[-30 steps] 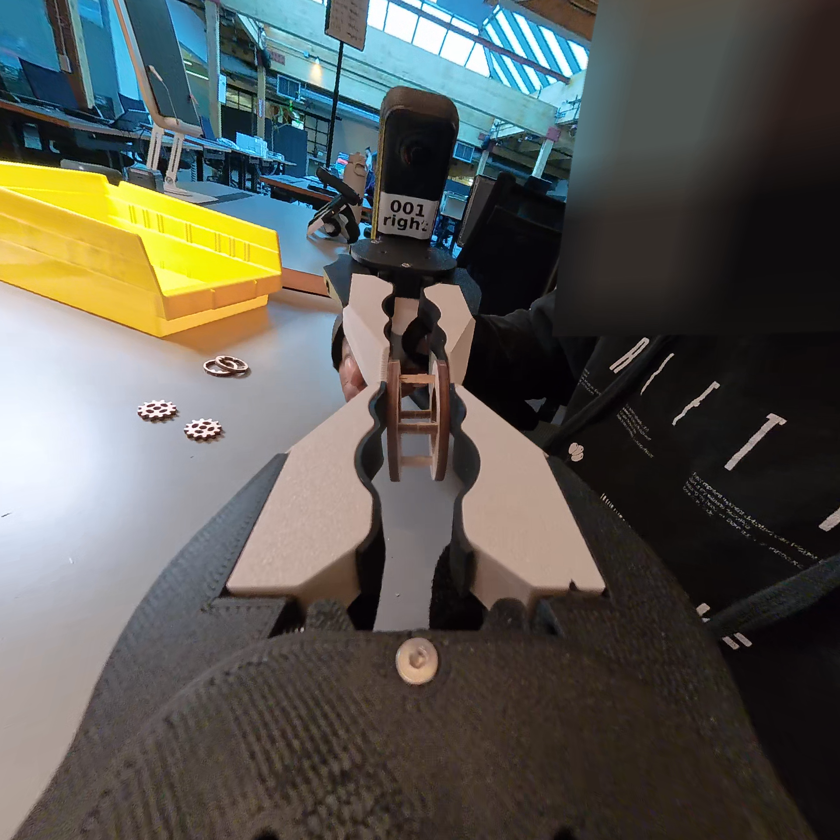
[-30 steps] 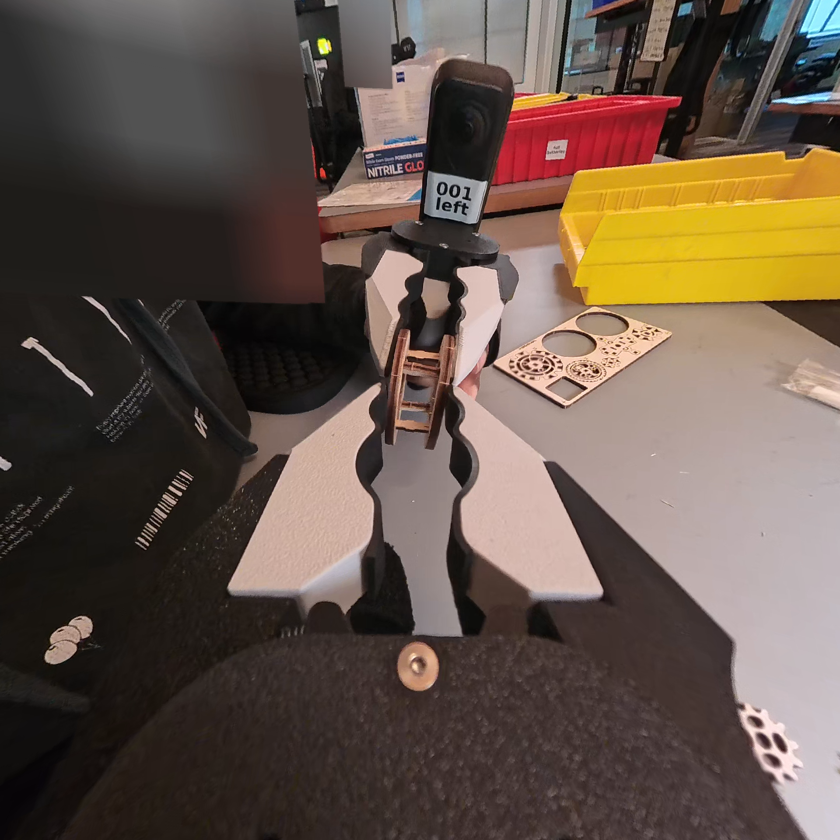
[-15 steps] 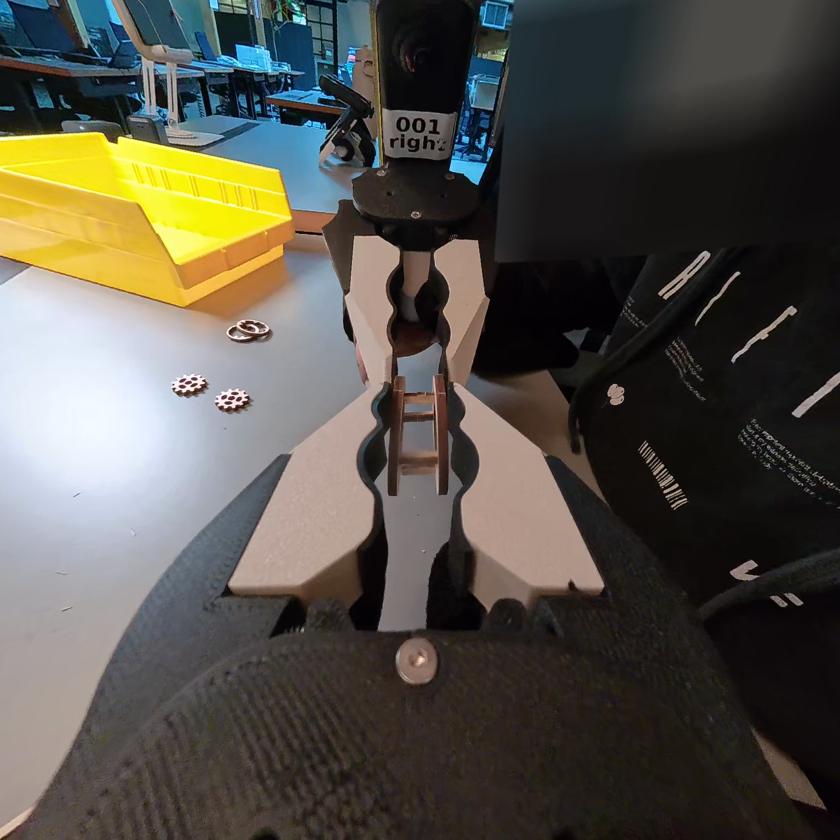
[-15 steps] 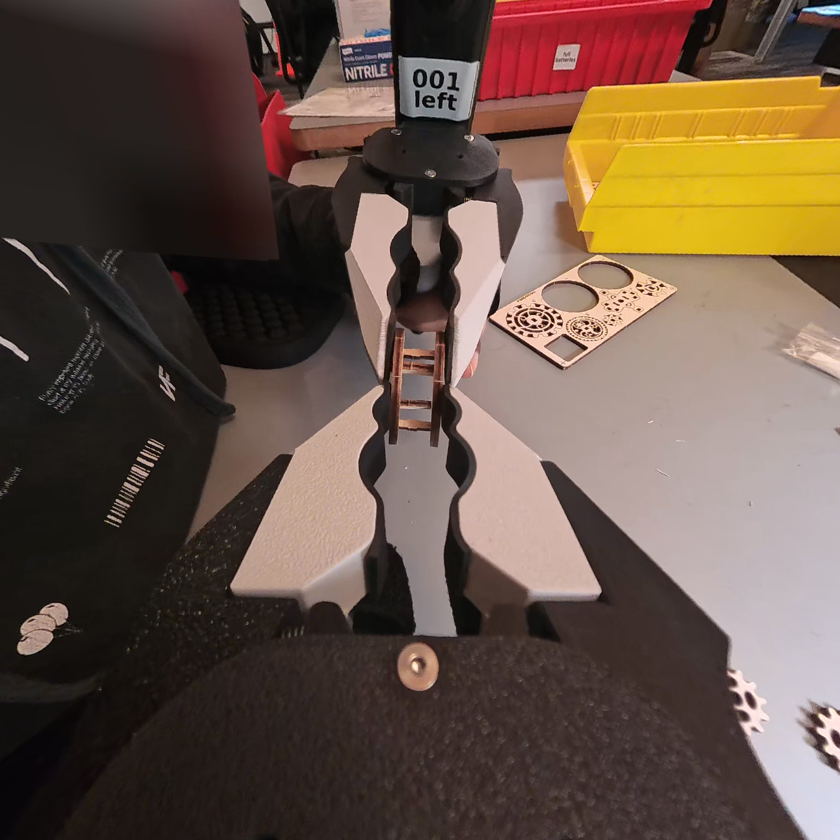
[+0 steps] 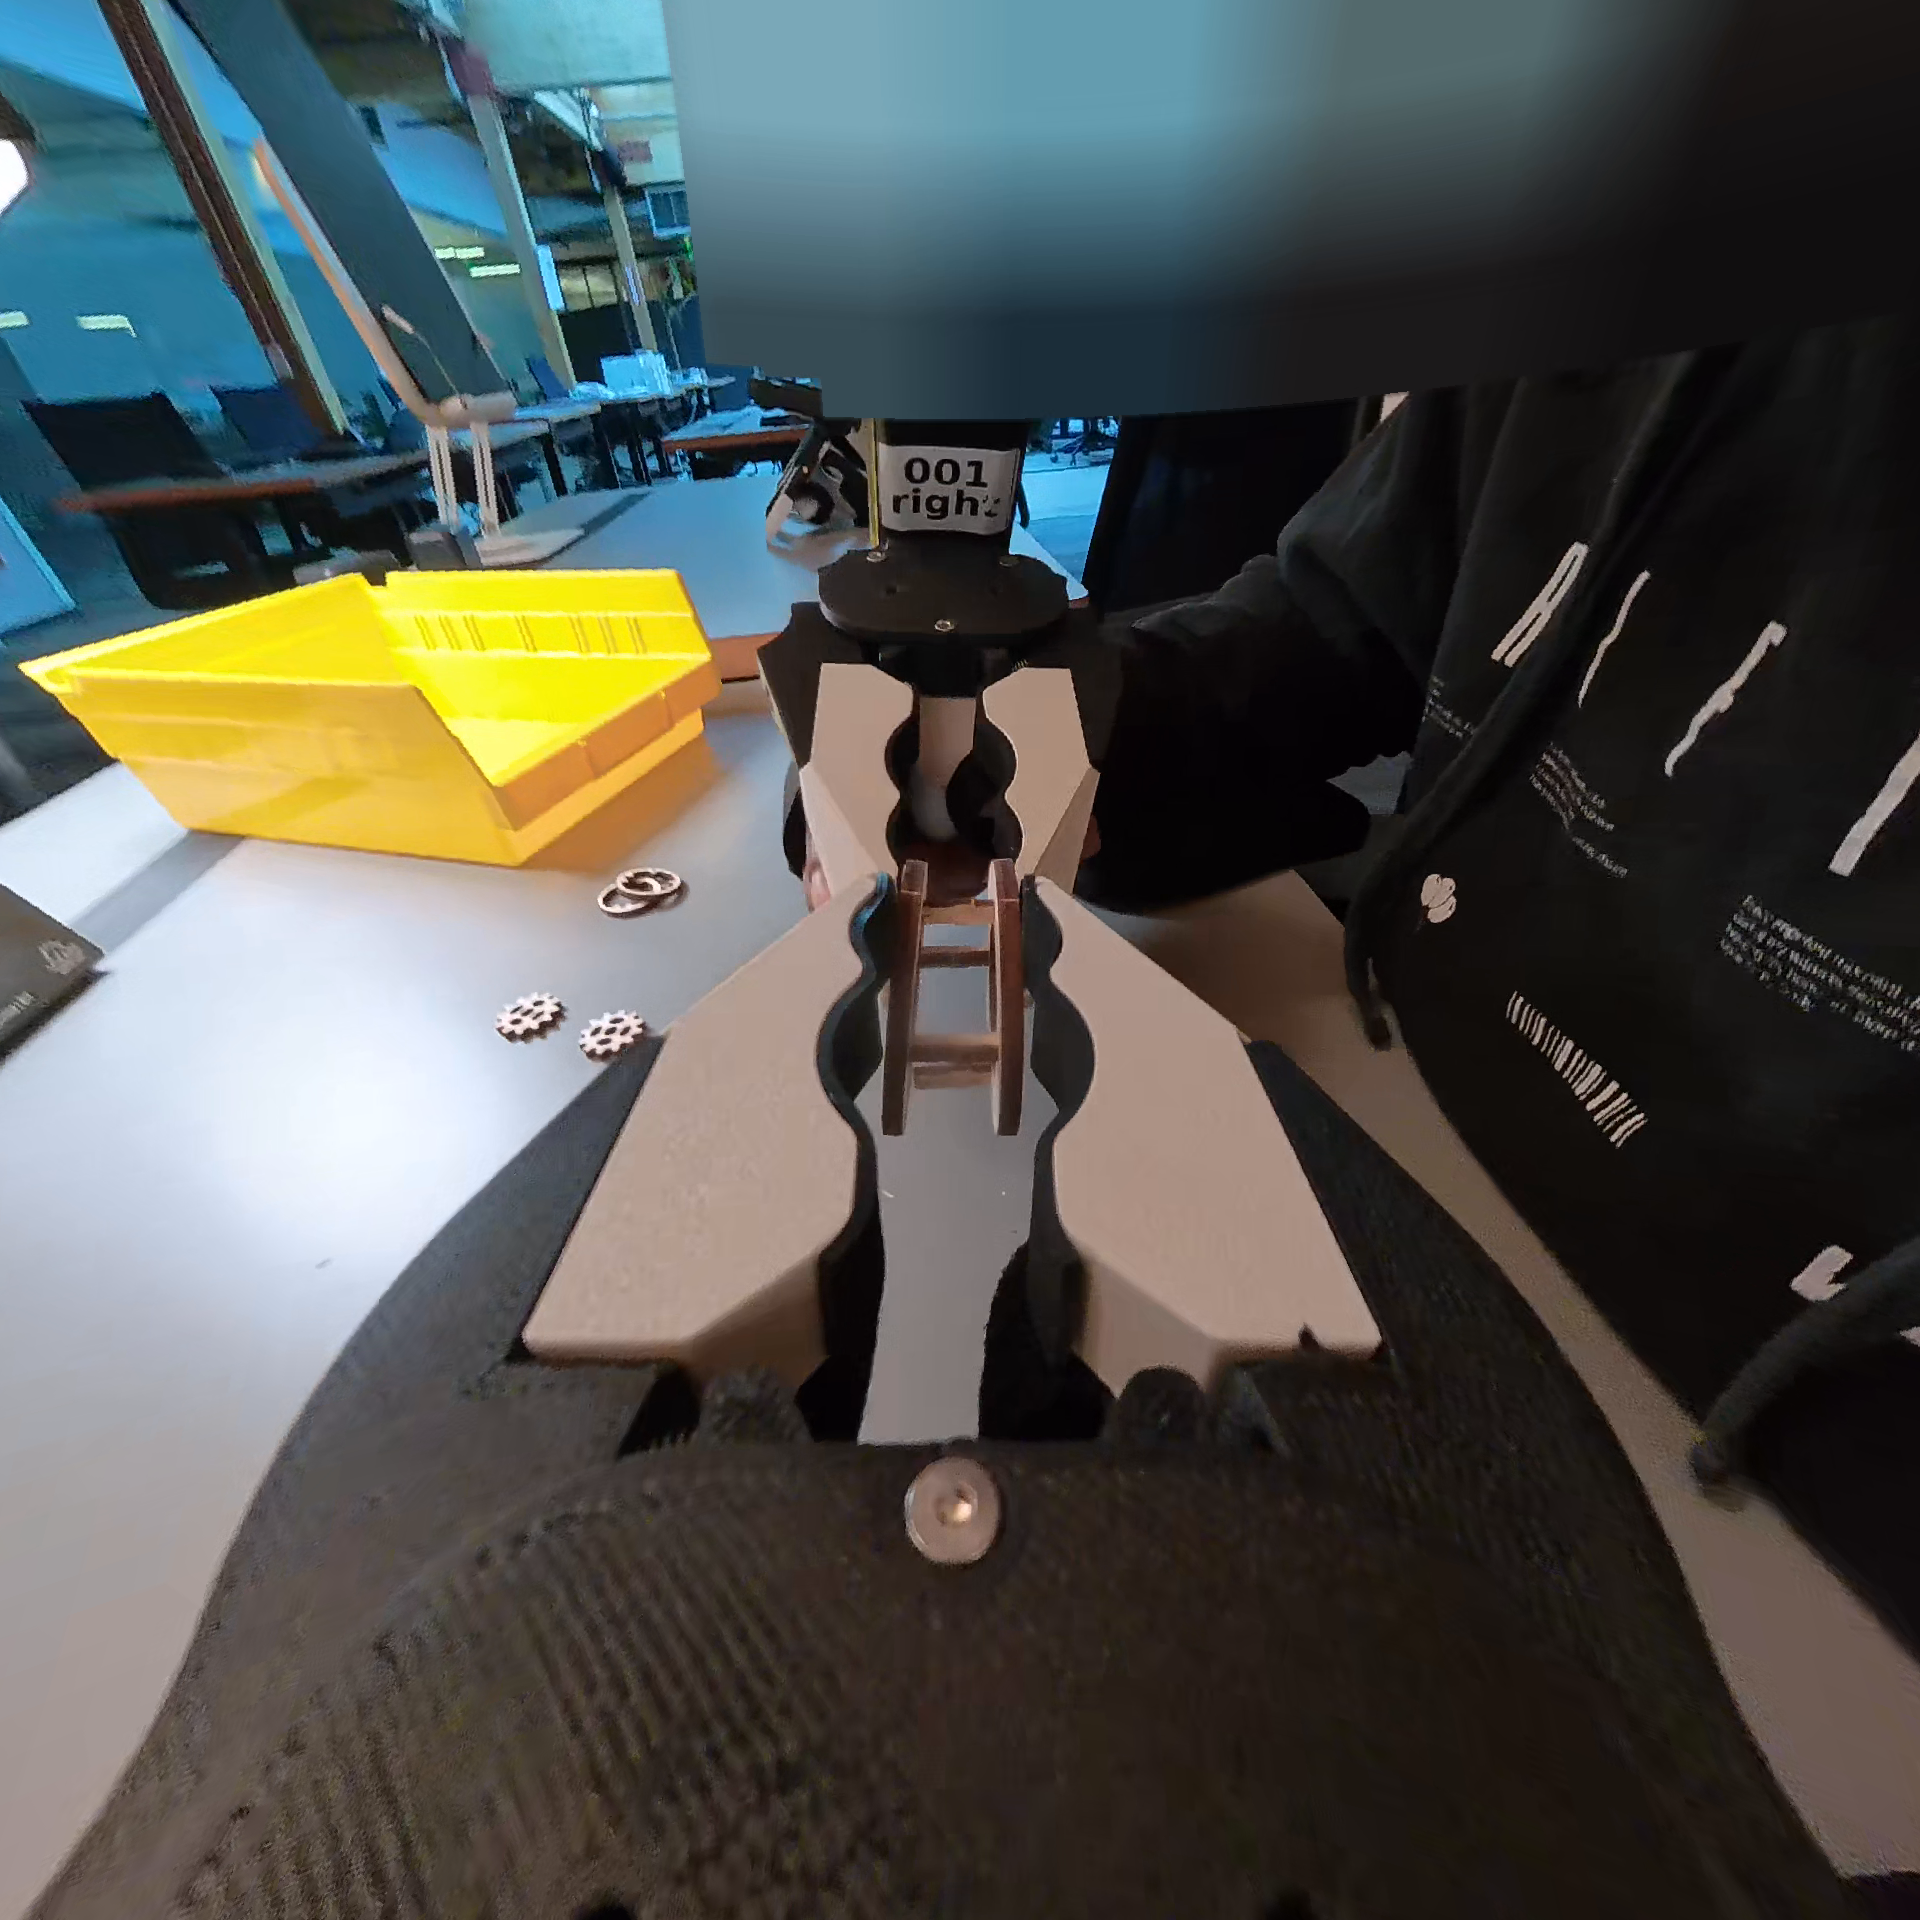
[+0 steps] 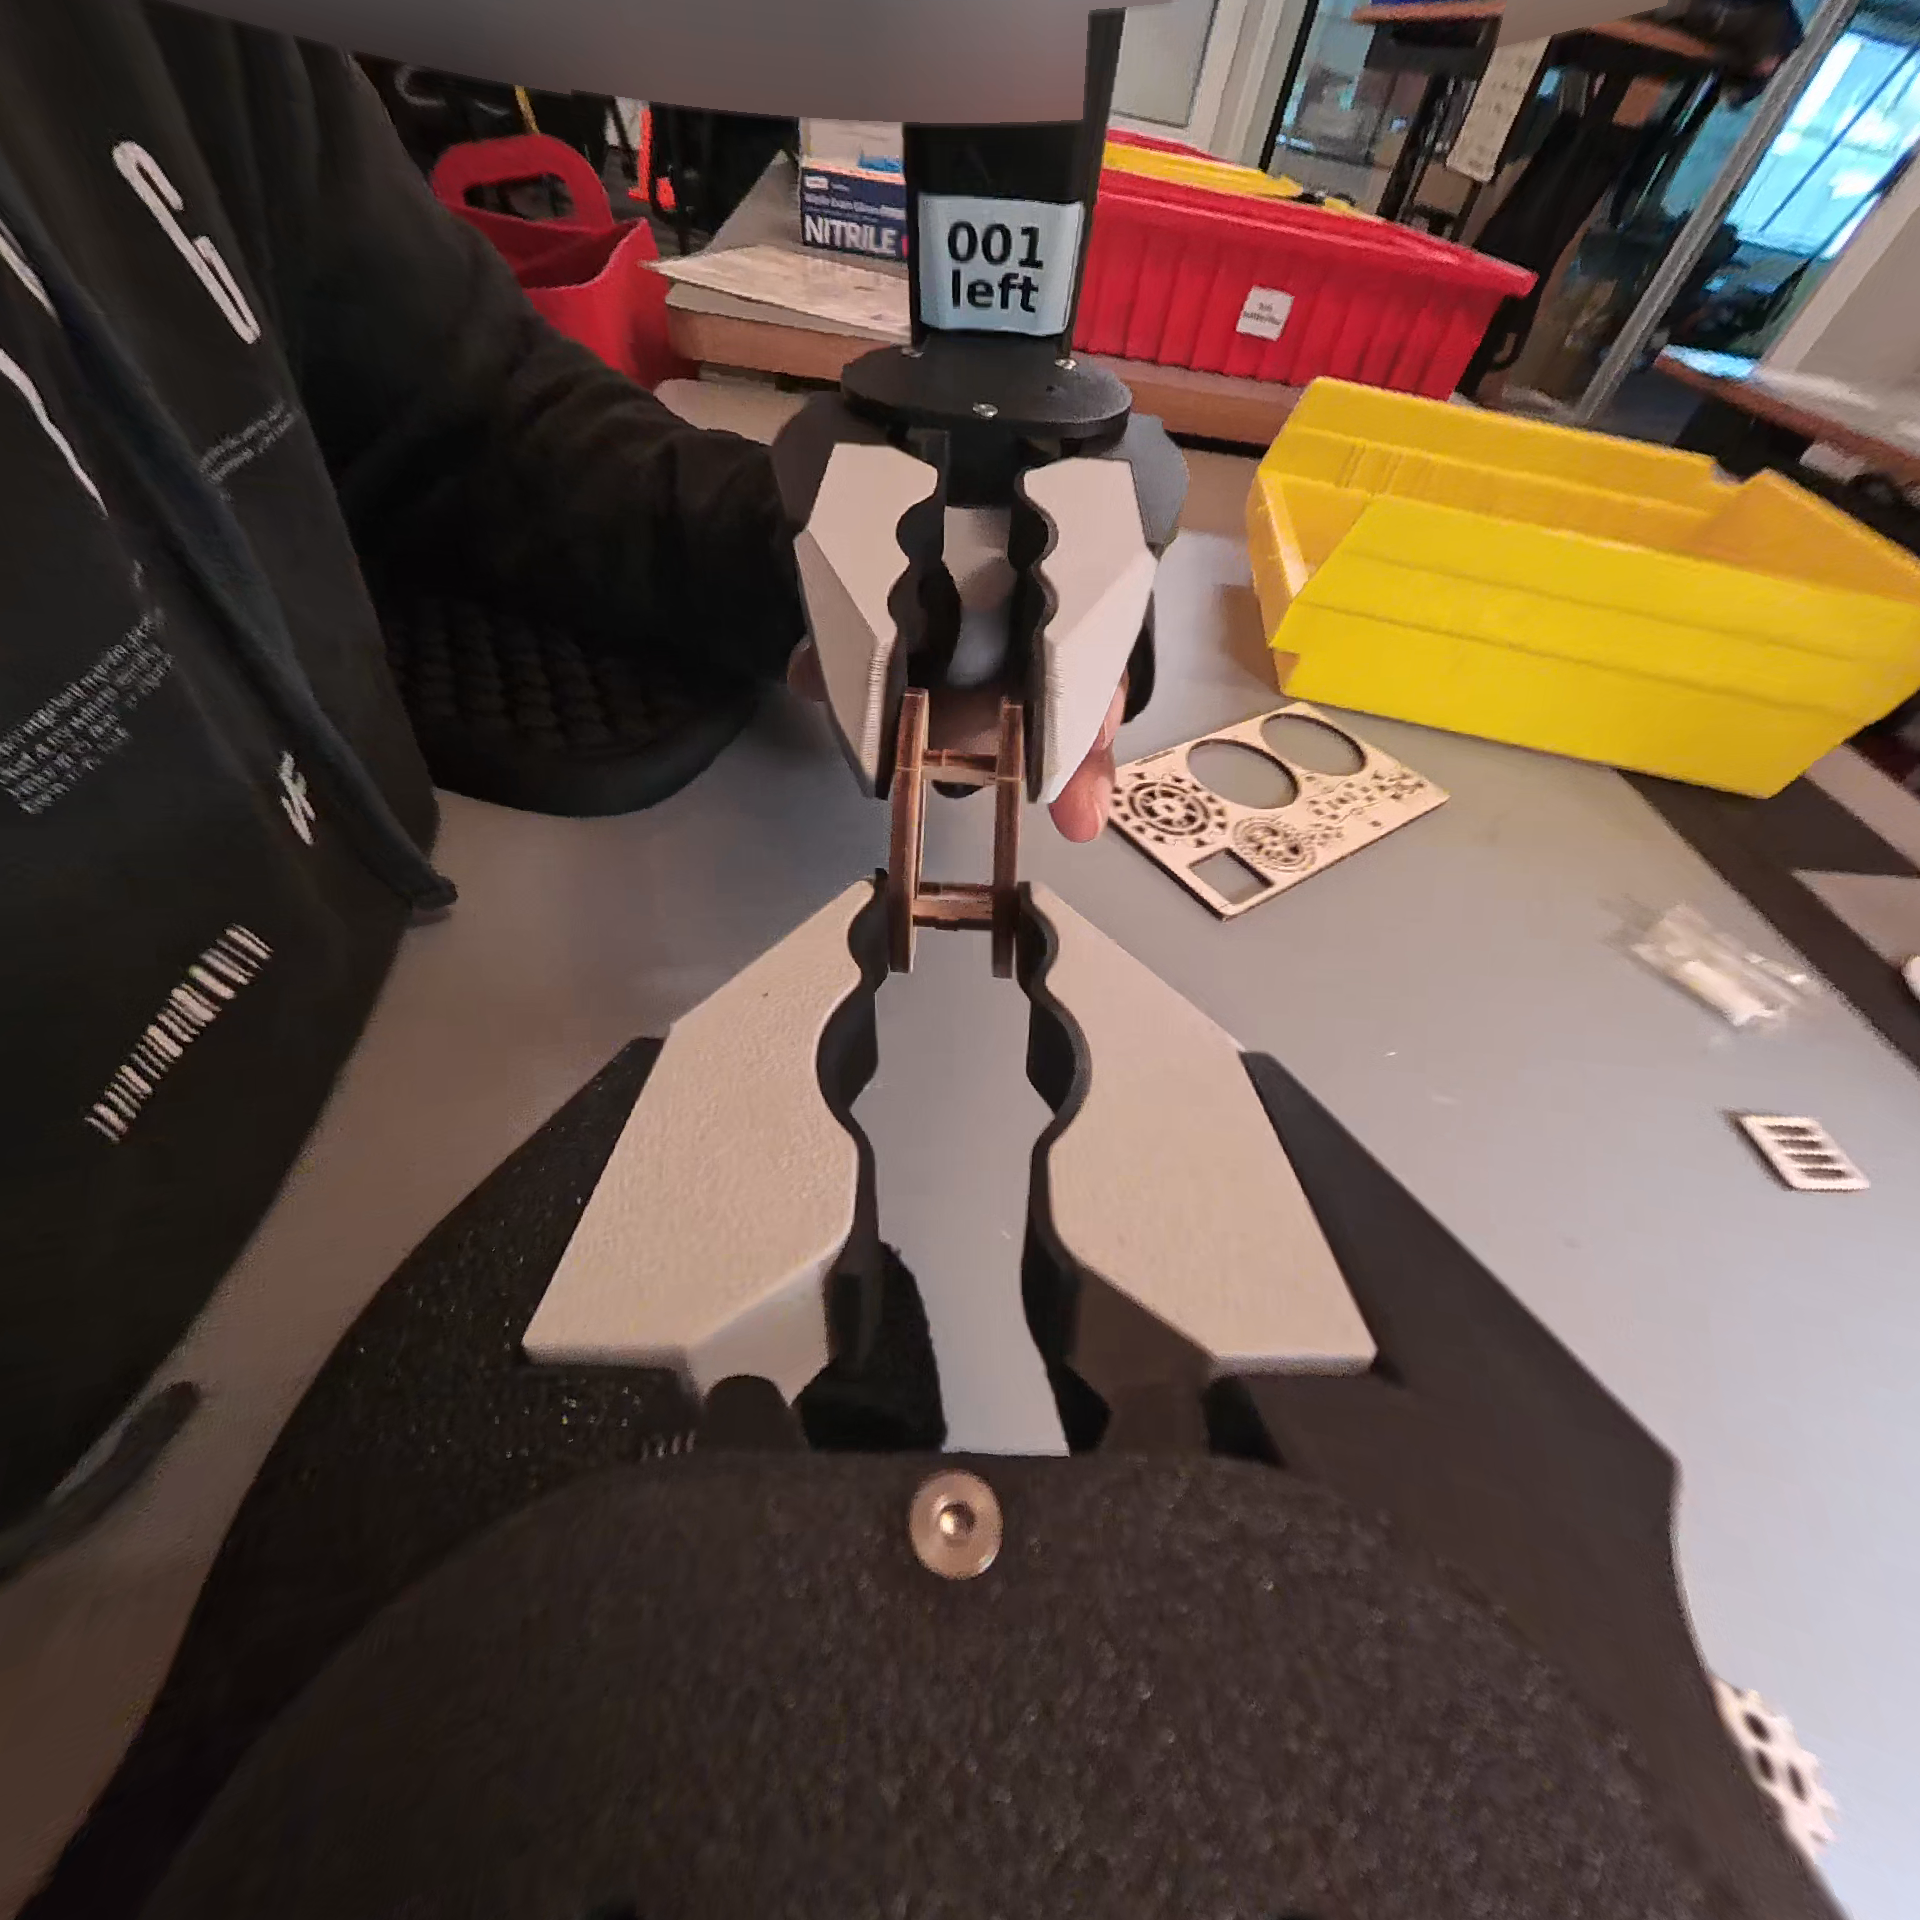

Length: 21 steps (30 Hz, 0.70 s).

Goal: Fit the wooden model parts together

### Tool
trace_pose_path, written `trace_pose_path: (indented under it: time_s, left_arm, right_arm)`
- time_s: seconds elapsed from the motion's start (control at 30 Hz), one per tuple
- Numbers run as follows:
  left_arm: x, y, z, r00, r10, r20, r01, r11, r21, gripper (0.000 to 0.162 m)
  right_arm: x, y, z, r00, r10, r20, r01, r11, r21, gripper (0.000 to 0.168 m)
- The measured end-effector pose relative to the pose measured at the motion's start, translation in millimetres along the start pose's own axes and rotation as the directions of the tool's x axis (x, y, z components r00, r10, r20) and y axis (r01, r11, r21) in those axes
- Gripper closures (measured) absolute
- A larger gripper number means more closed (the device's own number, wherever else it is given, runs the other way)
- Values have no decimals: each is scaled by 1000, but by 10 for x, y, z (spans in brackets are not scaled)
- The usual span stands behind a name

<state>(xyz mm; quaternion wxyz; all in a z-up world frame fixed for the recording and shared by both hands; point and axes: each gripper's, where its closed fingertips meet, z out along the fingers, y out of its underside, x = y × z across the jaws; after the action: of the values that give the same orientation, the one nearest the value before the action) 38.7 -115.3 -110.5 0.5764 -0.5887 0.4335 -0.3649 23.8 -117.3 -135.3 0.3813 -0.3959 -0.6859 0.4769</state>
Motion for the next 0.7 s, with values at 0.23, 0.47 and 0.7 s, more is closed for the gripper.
trace_pose_path:
  time_s: [0.23, 0.47, 0.7]
  left_arm:
    - [-35, 183, -12, 993, 115, 33, -109, 982, -153, 134]
    - [-36, 300, -47, 978, 208, 24, -196, 949, -245, 139]
    - [18, 213, -54, 938, 346, 23, -334, 918, -213, 139]
  right_arm:
    - [32, 86, -9, 985, -162, -63, 154, 982, -112, 148]
    - [39, 93, -9, 963, -252, -92, 238, 961, -138, 148]
    - [45, 40, -23, 924, -355, -141, 343, 934, -103, 140]
